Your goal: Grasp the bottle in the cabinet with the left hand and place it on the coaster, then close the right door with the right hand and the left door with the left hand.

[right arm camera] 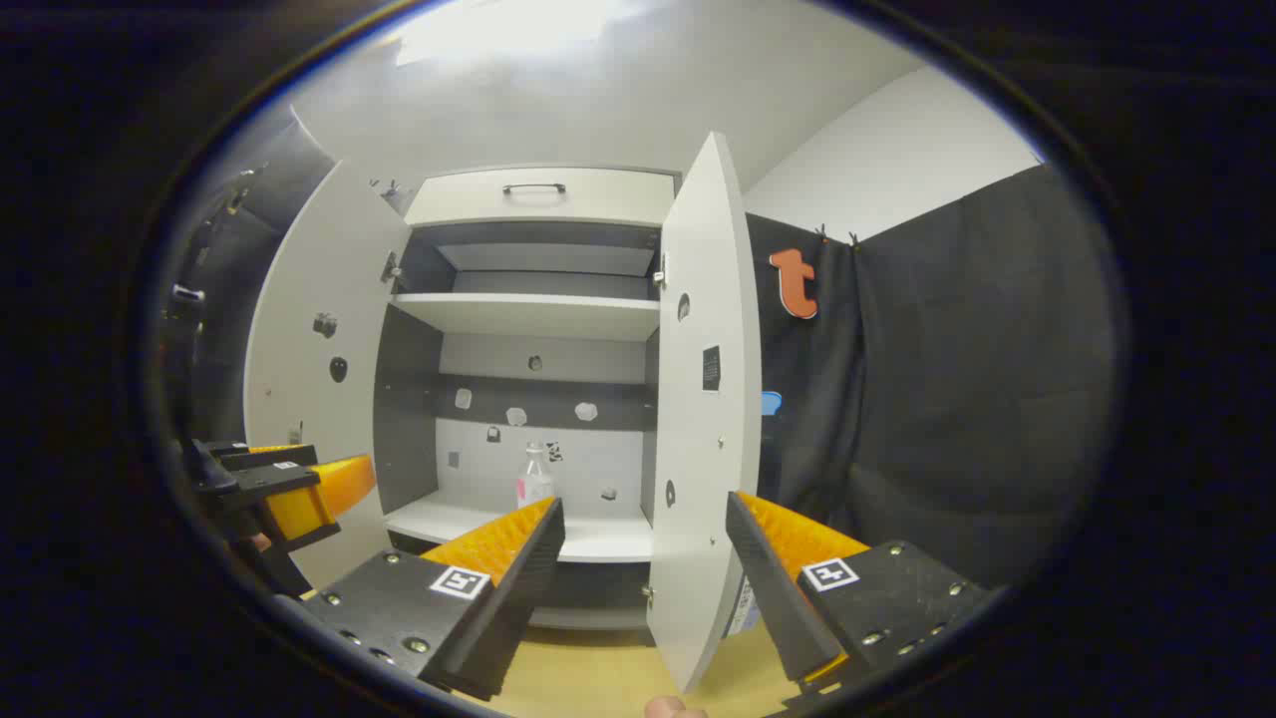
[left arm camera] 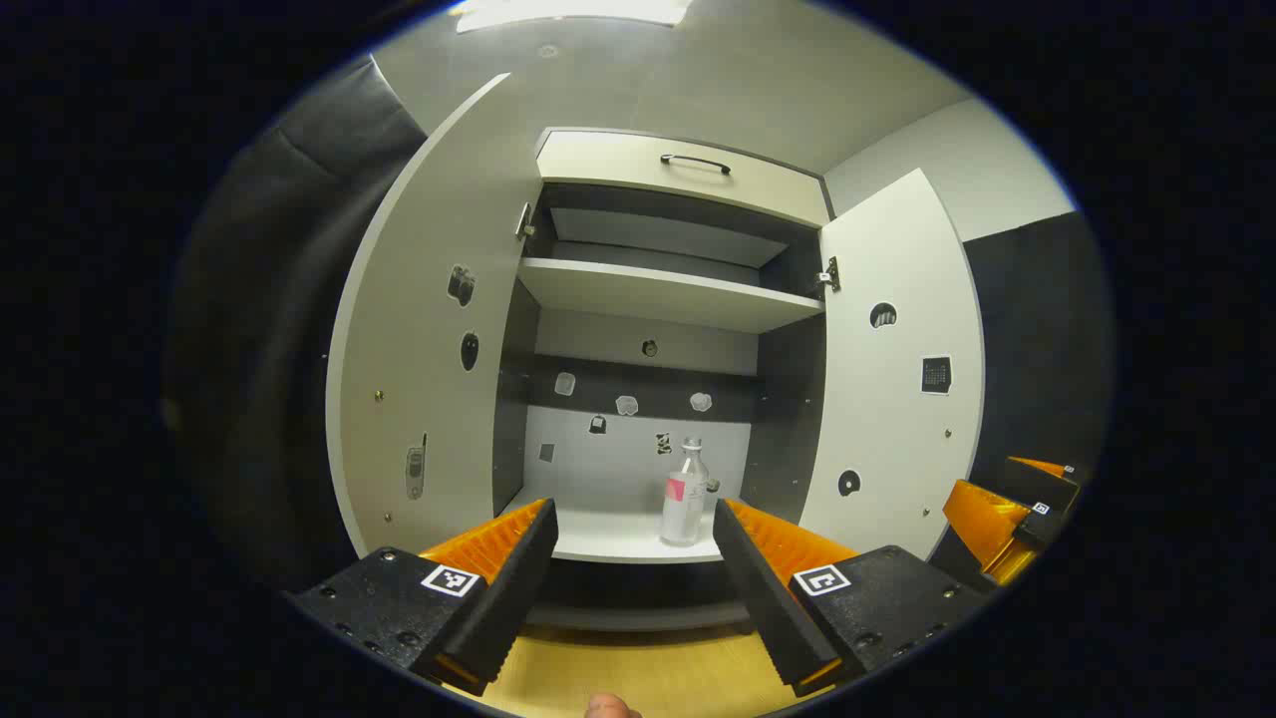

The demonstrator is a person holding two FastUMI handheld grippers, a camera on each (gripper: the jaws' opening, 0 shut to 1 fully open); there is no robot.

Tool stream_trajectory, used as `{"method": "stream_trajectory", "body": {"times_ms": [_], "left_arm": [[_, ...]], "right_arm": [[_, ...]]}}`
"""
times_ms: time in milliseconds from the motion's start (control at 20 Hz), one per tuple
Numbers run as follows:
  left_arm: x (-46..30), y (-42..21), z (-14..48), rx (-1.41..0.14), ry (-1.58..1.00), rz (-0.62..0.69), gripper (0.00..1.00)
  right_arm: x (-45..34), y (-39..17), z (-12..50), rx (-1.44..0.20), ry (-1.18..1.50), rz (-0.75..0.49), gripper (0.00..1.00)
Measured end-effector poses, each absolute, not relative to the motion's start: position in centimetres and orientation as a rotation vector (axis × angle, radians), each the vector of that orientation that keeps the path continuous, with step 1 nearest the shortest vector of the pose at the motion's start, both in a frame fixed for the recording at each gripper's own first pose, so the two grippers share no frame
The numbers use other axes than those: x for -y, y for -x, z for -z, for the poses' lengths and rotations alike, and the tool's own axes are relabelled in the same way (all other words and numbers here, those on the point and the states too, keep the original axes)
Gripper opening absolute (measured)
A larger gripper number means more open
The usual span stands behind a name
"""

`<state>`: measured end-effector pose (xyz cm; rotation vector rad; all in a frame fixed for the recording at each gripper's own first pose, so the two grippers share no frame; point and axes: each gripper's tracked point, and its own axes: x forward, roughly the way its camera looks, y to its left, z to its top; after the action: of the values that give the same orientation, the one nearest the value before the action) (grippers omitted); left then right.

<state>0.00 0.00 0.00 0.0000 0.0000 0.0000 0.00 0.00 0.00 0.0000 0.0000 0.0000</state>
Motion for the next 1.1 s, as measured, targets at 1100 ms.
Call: {"method": "stream_trajectory", "body": {"times_ms": [1100], "left_arm": [[1.9,-0.6,0.3,-0.006,-0.008,-0.003,0.99]], "right_arm": [[0.4,0.2,-2.3,-0.014,-0.028,0.04,0.93]]}}
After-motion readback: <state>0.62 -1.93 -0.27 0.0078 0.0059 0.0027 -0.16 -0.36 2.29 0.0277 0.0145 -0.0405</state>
